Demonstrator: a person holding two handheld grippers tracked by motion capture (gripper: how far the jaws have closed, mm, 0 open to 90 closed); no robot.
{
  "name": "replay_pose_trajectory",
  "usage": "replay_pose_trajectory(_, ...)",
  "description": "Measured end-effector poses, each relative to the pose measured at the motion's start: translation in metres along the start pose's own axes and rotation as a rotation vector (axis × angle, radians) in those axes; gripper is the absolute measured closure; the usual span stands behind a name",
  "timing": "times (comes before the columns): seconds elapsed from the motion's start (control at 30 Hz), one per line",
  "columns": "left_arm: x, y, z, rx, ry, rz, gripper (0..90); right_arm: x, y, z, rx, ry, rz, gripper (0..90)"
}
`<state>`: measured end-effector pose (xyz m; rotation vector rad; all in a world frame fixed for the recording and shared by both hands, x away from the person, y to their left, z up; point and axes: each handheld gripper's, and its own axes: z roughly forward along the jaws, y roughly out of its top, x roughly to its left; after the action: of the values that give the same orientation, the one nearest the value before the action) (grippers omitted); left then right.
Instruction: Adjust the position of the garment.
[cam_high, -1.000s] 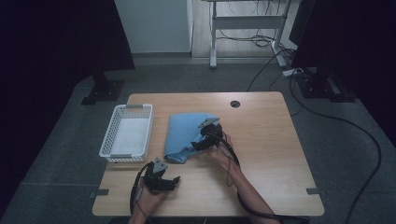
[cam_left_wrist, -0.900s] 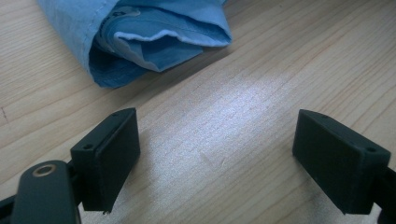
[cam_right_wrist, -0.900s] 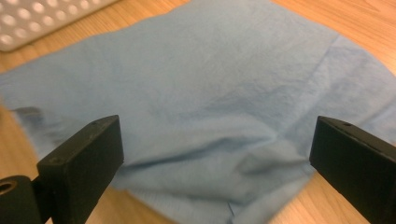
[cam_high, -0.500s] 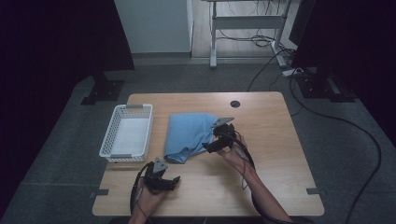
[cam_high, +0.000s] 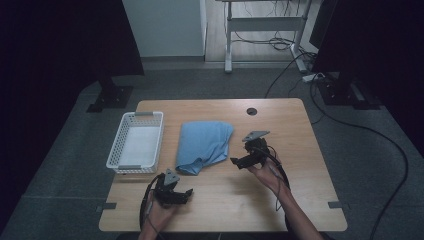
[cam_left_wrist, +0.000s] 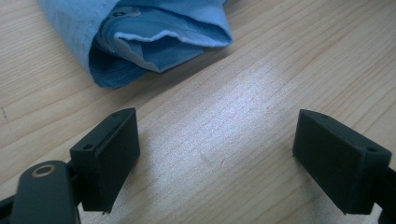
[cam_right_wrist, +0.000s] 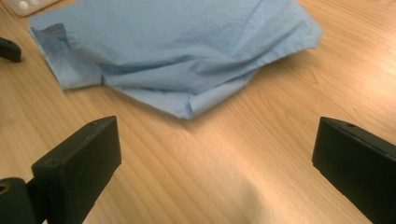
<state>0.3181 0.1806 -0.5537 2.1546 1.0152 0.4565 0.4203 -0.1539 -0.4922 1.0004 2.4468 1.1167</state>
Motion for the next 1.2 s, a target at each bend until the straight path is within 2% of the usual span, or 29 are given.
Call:
replay_pose_trajectory(0.67, 0.0, 0.0, 0.0, 0.0, 0.003, -0.003, 13.7, -0.005, -0.053, -0.056, -0.053, -0.04, 0.039, 2.1)
replay_pose_trajectory(0.9, 0.0, 0.0, 0.0, -0.001, 0.003, -0.004, 13.8, -0.008, -0.081, -0.07, -0.049, -0.077, 0.069, 2.8)
replay_pose_trajectory(1.2, 0.0, 0.0, 0.0, 0.0, 0.007, -0.006, 13.8, -0.01, -0.118, -0.08, -0.073, -0.11, 0.115, 3.0)
